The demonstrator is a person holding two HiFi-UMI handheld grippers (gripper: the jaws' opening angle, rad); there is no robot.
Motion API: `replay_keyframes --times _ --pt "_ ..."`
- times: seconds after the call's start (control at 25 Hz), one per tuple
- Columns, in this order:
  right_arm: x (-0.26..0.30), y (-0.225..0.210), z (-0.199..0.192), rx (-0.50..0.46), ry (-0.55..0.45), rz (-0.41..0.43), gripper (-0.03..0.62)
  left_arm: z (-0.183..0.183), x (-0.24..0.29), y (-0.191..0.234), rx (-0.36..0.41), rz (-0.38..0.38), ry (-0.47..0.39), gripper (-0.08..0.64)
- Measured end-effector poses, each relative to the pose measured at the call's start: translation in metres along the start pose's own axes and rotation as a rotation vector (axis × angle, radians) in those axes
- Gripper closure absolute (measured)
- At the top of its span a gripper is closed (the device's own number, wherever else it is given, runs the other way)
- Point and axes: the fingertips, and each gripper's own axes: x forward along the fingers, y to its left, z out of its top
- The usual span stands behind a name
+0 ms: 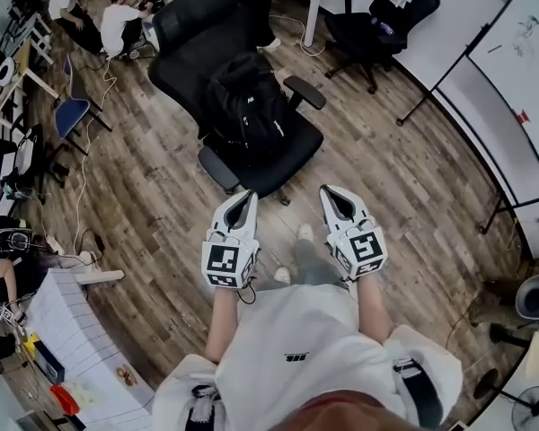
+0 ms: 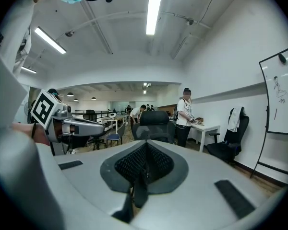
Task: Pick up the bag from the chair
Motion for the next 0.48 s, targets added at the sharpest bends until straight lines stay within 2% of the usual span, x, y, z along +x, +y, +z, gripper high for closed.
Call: replay_keyframes --times 0.36,0.48 --pt "0.066 -0.065 0.001 -0.007 -0.007 0.034 0.598 0.007 0.082 0.031 0.013 0.031 -0.007 0.549" --pt "0.095 -0.093 0.003 -0.002 0.002 0.058 0.598 0.014 0.118 0.042 -0.003 0.045 -0.015 0.549"
